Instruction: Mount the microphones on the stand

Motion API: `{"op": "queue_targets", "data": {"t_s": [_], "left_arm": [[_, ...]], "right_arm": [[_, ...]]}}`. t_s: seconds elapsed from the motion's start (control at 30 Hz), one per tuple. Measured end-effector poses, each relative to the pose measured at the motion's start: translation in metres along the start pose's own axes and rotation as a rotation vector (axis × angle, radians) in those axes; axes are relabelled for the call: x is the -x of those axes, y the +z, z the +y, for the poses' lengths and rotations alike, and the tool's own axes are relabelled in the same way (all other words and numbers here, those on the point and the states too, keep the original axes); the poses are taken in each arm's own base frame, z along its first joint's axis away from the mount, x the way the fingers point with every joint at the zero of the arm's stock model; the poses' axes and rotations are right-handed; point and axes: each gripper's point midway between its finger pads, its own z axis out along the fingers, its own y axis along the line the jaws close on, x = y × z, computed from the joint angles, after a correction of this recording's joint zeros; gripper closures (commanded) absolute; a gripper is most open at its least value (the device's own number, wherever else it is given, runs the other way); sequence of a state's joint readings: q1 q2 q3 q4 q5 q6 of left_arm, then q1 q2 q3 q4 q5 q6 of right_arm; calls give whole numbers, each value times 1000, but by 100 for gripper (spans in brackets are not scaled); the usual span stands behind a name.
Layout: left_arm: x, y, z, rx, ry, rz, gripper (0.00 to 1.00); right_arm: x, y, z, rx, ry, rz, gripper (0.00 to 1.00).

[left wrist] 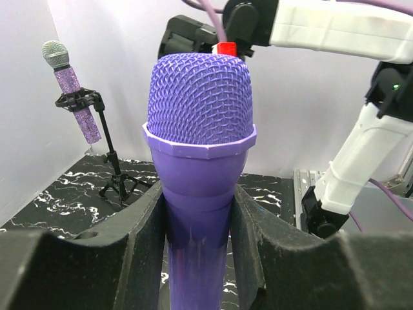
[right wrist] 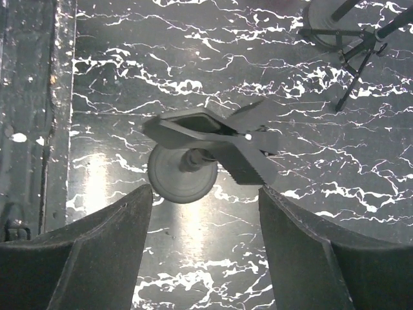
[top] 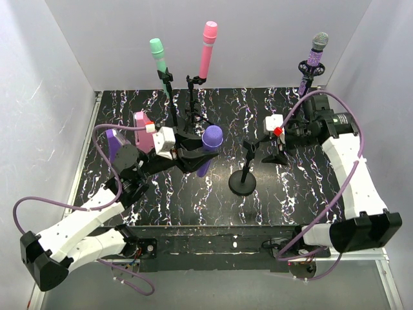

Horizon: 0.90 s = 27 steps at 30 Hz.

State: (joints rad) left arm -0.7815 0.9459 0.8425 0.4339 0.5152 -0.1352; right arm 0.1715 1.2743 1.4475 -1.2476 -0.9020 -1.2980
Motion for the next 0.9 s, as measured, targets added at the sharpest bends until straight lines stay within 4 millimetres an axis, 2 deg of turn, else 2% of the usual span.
{"op": "queue_targets", "data": {"t_s": [0.23, 0.5, 0.67, 0.8, 0.9], "left_arm": [[0, -14, -7, 11, -17, 15, 100], [-9, -28, -11, 35, -46, 39, 100], [-7, -34, -13, 43, -53, 37, 100], [-1, -37, -15, 48, -52, 25, 100], [1, -39, -16, 50, -52, 19, 100]], "right_arm": [[-4, 4, -25, 23, -33, 22, 28], [0, 17, -24, 85, -49, 19, 35], [-2, 26, -26, 119, -55, 23, 49], [-4, 26, -30, 115, -70, 39, 68], [-6, 25, -27, 120, -52, 50, 80]]}}
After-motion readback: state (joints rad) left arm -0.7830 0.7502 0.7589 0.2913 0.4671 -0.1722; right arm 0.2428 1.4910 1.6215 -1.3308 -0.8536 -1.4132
